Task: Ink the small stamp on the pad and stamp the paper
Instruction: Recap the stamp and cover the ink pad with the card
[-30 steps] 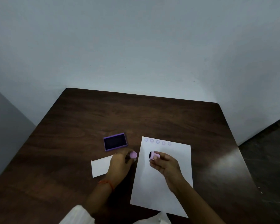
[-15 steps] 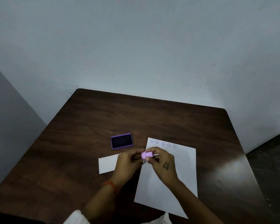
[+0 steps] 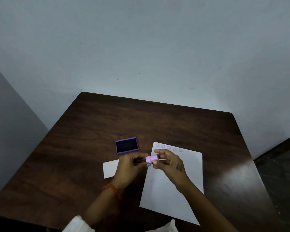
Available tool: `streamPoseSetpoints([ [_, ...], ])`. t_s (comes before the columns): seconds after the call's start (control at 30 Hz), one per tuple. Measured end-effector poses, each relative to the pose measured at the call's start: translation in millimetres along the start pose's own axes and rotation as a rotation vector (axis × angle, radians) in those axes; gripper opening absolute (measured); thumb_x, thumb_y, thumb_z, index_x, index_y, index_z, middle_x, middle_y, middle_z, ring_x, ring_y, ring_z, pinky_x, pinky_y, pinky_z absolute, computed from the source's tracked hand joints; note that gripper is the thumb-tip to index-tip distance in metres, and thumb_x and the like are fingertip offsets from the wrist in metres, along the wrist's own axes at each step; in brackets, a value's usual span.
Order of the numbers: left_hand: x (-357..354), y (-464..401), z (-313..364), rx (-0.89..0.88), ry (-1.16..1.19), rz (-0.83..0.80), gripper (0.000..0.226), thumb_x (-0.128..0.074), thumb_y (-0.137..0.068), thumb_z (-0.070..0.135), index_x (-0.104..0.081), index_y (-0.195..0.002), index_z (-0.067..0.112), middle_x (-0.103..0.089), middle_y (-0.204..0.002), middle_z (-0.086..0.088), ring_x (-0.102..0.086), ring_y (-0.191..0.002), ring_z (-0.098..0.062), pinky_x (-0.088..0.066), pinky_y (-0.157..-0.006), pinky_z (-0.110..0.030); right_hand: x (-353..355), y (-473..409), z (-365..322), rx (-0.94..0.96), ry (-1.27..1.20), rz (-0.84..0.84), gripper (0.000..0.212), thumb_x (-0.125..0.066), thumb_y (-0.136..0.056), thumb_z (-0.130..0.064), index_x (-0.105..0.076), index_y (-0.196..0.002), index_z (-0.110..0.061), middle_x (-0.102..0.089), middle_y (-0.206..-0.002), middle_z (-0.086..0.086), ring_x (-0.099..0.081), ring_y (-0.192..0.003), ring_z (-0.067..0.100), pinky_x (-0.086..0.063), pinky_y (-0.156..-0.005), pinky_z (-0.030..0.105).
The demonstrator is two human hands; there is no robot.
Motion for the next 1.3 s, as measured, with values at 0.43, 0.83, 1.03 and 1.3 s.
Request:
streamPoseSetpoints([
  [0.43, 5, 3, 1, -0.005, 0.015, -0.017, 0.019, -0.075, -0.074, 0.024, -0.072, -0.082, 0.04, -0.071, -0.082, 0.031, -0.066, -0.085, 0.005, -0.049, -0.068, -0.002, -3, -4, 1, -0.021, 0.008, 0.019, 0.008, -0.071, -0.078, -0.032, -0.069, -0.08, -0.024, -0.07, -0.076, -0.004, -0.067, -0.062, 0.003, -0.045, -0.05, 0.0],
  [0.83, 9, -3, -6, -0.016, -0.008, 0.04, 0.018, -0.071, -0.079, 0.018, -0.072, -0.093, 0.03, -0.074, -0.09, 0.014, -0.067, -0.087, 0.002, -0.05, -0.074, -0.005, -22, -20, 4, -0.098, 0.013, -0.069, 0.021, -0.072, -0.077, -0.032, -0.066, -0.092, -0.019, -0.071, -0.093, 0.002, -0.067, -0.085, 0.016, -0.057, -0.08, 0.028],
  [1.03, 9, -14, -23, -0.001, -0.149, 0.142, 0.044, -0.073, -0.076, 0.013, -0.06, -0.114, 0.03, -0.06, -0.111, 0.018, -0.058, -0.099, 0.002, -0.043, -0.075, 0.003, -39, -43, 11, 0.026, 0.191, 0.03, 0.011, -0.07, -0.079, -0.025, -0.062, -0.074, -0.03, -0.06, -0.068, -0.022, -0.059, -0.064, -0.001, -0.041, -0.059, 0.001],
  [1.3, 17, -25, -48, 0.095, -0.326, 0.117, 0.055, -0.074, -0.074, 0.01, -0.053, -0.124, 0.025, -0.048, -0.136, 0.004, -0.044, -0.102, 0.003, -0.031, -0.072, 0.012, -64, -65, 42, -0.091, 0.197, 0.081, 0.03, -0.044, -0.077, -0.045, -0.058, -0.065, -0.021, -0.055, -0.061, -0.01, -0.056, -0.062, 0.013, -0.038, -0.057, 0.01],
])
Point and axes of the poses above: each hand's wrist, its own y-axis away from the middle knuckle, its own x-axis out of the back of the hand, z = x × y, the point moved 1 cm from there along -y, towards the middle knuckle
